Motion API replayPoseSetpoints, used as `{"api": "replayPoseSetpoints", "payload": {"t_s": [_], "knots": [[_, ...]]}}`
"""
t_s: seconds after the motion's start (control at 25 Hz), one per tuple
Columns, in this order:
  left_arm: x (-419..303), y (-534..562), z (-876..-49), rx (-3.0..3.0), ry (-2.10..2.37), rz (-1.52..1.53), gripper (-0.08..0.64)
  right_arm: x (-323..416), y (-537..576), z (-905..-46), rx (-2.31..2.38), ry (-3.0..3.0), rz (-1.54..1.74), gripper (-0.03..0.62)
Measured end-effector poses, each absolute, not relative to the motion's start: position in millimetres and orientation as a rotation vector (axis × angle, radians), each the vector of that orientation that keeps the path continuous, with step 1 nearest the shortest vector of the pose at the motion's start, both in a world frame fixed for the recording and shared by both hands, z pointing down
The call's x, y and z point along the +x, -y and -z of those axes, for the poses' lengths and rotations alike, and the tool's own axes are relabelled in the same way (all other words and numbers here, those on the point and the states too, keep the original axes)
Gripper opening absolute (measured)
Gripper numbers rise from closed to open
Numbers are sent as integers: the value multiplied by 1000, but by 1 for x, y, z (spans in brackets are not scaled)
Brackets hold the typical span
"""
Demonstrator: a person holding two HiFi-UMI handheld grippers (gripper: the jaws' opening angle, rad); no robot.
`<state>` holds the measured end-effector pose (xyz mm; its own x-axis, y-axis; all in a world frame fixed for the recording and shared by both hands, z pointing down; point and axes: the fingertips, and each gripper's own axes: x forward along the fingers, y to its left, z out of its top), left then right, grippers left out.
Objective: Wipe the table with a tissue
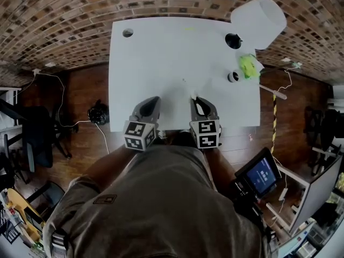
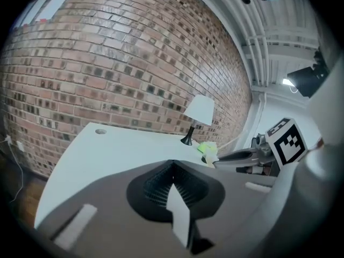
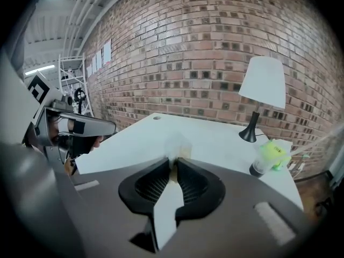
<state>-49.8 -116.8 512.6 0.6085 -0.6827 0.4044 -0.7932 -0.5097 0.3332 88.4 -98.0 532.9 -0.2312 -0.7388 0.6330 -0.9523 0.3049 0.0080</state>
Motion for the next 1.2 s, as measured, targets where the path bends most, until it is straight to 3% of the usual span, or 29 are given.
{"api": "replayPoseSetpoints", "payload": {"t_s": [1.2], "knots": [[-58,162,-571,2128,1287,-509,2,96,168,-644,1223,1973,-725,60]]}}
